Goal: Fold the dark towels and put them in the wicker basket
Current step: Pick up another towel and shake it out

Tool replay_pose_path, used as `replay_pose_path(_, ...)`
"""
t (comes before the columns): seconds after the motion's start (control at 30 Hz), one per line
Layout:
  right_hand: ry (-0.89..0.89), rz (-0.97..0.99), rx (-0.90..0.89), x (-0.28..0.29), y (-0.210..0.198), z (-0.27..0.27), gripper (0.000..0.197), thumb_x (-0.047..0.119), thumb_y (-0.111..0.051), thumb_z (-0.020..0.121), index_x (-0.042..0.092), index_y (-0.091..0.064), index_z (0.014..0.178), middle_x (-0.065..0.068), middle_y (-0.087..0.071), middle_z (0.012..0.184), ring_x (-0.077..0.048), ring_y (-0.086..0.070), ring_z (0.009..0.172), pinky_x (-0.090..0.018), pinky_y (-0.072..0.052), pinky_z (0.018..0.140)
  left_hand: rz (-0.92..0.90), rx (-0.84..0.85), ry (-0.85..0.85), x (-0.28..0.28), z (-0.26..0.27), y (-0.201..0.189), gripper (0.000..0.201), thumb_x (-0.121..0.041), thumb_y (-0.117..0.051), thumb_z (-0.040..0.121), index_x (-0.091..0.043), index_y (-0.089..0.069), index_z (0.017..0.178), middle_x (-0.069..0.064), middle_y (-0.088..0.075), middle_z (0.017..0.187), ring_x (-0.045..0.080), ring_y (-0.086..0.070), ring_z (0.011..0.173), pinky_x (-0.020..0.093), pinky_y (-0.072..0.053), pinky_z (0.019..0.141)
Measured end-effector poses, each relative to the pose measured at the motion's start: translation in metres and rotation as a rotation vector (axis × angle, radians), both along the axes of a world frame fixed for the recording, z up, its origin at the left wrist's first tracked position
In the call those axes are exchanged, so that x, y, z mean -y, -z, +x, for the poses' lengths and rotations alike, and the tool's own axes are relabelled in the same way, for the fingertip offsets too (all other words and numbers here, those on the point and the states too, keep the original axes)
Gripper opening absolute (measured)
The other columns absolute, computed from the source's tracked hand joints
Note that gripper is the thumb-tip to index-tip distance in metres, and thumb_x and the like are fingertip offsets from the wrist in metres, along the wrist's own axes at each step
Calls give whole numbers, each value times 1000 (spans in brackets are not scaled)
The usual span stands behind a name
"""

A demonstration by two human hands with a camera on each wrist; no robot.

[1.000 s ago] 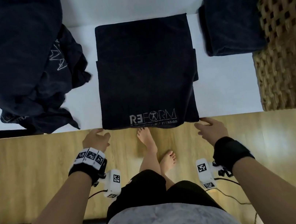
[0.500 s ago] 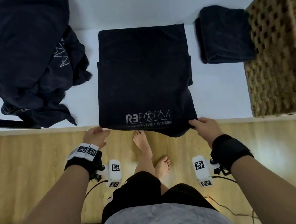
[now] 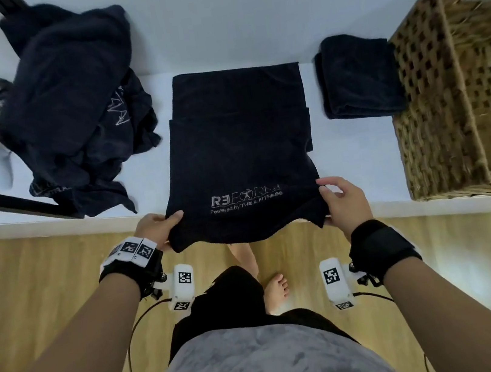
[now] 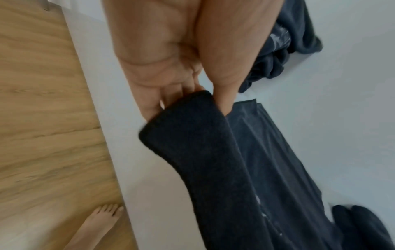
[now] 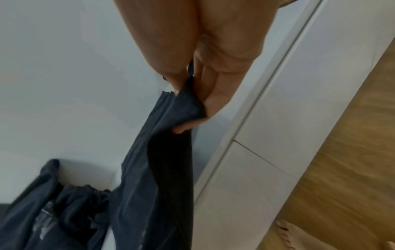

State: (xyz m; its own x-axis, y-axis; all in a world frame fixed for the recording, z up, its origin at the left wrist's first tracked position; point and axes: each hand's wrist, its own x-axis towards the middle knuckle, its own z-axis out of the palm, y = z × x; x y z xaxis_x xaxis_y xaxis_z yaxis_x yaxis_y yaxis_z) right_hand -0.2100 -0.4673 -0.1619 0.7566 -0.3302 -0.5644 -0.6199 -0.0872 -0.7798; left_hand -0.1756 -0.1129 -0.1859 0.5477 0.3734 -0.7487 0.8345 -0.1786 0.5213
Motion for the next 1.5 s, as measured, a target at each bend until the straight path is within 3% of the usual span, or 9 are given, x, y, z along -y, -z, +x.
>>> replay_pose_path(0.2, 220, 394, -67, 11, -31, 27, 24, 3, -48, 95, 4, -71, 99, -14, -68, 102, -24, -66, 92, -26, -57, 58, -232, 165, -108, -12, 19, -30, 19, -10, -59, 95, -18, -70, 108, 14, -69, 113, 26, -68, 99, 40, -58, 82)
replay_pose_path(0.37, 281, 526, -45, 21, -45, 60, 43, -15, -36, 80, -1, -70, 101, -16, -67, 94, -19, -67, 72, -26, -57, 63, -564, 176, -246, -8, 53, -49, 62, 21, -23, 75, 0, -58, 122, 20, -62, 122, 30, -62, 112, 40, -52, 91)
replay_pose_path(0.6, 267, 488, -1, 23, -44, 111, 28, -12, -56, 89, 7, -70, 104, -12, -75, 97, -22, -74, 89, -22, -57, 65, -416, 246, -152, 4, 105, -50, 44, 21, -53, 84, -11, -67, 110, 10, -71, 109, 21, -68, 102, 33, -54, 89)
replay_pose_path(0.77, 279, 243, -7, 14, -39, 158, 23, 27, -67, 92, 5, -67, 91, -14, -71, 86, -25, -75, 75, -26, -57, 53, -397, 370, -372, 19, 148, -45, 21, 4, -71, 83, 2, -58, 99, 22, -73, 92, 25, -74, 88, 23, -59, 68)
replay_pose_path(1.0, 187, -201, 48, 13, -23, 245, 30, 31, -55, 99, 7, -69, 86, -9, -69, 66, -16, -66, 43, -20, -49, 40, 15, 444, -165, 27, 230, -21, 14, -24, -66, 92, -13, -58, 93, 4, -60, 72, 15, -58, 53, 20, -47, 45)
replay_pose_path(1.17, 97, -504, 103, 7, -1, 288, 25, 27, -51, 98, 7, -66, 95, -5, -67, 77, -14, -63, 53, -9, -40, 50, 235, 491, 27, 42, 257, -7, 23, -32, -65, 90, -24, -52, 73, -12, -55, 70, 2, -51, 63, 8, -35, 56)
replay_pose_path(1.23, 53, -605, 118, 3, 8, 299, 23, 23, -52, 97, 5, -65, 101, -9, -68, 89, -21, -61, 77, -14, -35, 67, 276, 474, 53, 48, 265, -1, 19, -32, -63, 92, -21, -54, 79, -13, -54, 72, 1, -51, 64, 7, -34, 53)
replay_pose_path(1.37, 21, -725, 134, -5, 25, 311, 20, 15, -50, 98, -1, -60, 103, -22, -57, 108, -30, -53, 85, -17, -22, 66, 334, 434, 64, 48, 286, 6, 16, -18, -56, 96, -7, -58, 107, 1, -61, 94, 17, -57, 83, 25, -41, 73)
replay_pose_path(1.5, -96, -777, 68, -14, 37, 317, 22, 13, -49, 98, -3, -57, 110, -24, -47, 122, -39, -52, 97, -33, -36, 82, 345, 366, 167, 47, 305, 11, 23, -8, -51, 96, -6, -61, 117, 8, -65, 114, 25, -61, 103, 28, -44, 85)
